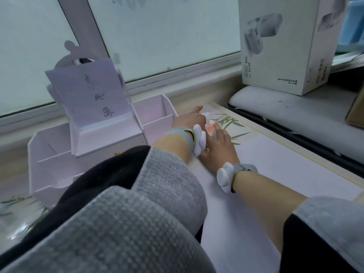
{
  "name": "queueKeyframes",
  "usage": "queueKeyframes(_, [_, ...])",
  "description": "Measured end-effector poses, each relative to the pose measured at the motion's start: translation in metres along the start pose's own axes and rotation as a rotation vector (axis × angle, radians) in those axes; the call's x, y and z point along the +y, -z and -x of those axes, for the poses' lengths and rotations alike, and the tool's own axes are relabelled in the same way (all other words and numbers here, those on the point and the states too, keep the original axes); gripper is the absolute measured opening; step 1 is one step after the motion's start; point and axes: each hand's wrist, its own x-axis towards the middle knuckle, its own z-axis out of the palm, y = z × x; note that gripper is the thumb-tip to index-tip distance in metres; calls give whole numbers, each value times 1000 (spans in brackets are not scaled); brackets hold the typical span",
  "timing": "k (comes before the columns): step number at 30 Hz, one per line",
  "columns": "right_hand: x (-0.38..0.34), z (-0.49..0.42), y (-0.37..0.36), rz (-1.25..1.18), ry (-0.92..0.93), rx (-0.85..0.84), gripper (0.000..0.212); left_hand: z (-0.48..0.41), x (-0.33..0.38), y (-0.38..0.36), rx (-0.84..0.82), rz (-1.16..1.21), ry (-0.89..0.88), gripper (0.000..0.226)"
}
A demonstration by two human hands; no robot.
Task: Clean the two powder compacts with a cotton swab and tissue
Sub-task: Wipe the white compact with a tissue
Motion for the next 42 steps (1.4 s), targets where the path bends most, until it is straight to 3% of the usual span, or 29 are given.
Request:
queueKeyframes(5, [5, -1, -12, 93, 15, -15, 72, -18, -6, -14, -68, -66, -69, 50])
queueKeyframes(10, [4, 3, -7, 81, 2, -12, 66, -18, -1, -15, -27, -49, -71, 43])
queueKeyframes(15, [1, 8, -4, 72, -6, -3, 45, -9, -1, -3, 165, 148, -33, 43])
queueKeyframes(25, [1, 8, -2, 87, 12, 12, 46, 8, -14, 28, 602, 525, 118, 43])
queueKeyframes(29, [2, 10, 4, 73, -3, -12, 49, 19, -27, 46, 743, 665, 156, 36])
queueKeyframes(35, [-12, 32, 9, -93, -38, -15, 72, 68, -52, 54, 808, 596, 138, 19])
queueKeyframes(37, [-20, 43, 11, -181, -88, 24, 75, 89, -57, 51, 826, 580, 122, 17])
queueKeyframes(42, [-70, 65, 24, -375, -39, 332, 61, 137, -59, 57, 758, 807, 183, 14])
